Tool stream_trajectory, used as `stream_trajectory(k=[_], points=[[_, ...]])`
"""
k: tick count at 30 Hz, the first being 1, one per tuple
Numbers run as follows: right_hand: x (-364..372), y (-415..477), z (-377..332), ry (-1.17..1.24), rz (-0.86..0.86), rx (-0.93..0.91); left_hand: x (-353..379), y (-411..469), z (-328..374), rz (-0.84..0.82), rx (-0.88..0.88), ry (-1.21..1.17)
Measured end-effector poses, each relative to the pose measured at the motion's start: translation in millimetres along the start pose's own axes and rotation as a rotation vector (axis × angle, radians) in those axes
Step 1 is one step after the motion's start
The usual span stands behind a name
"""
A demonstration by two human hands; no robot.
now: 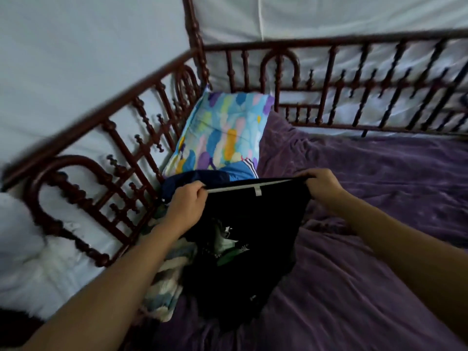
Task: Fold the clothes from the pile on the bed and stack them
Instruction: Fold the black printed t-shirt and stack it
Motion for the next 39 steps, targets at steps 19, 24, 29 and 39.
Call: stream_trajectory(k=[19,24,29,39], points=[[-210.4,-101.6,-141.4,-0.229,0.194,-0.421,-172.3,-23.7,183.8,0.476,0.196,-0.338],[-217.3,-128.4,-164.9,-0.006,0.066,-0.45,-154.3,-8.4,180.8,0.319,0.221,-0.308],[-218.4,-161.1,-164.0,0.029,-0.07,-0.421,-175.5,15.3,150.1,0.182,0.43,-0.097],[-177.0,-197.1,-131.9,0.177,-0.289,-0.244,-131.9,44.4,128.2,-0.019,0.422,-0.296]])
Point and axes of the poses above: each hand's wrist, its own y-axis towards the middle knuckle, its own x-axis out of the palm, z = x × y, the point moved 1 cm from there along y, towards the middle knuckle, and after that the axes turned 5 degrees about -z, right-handed, at the moved point
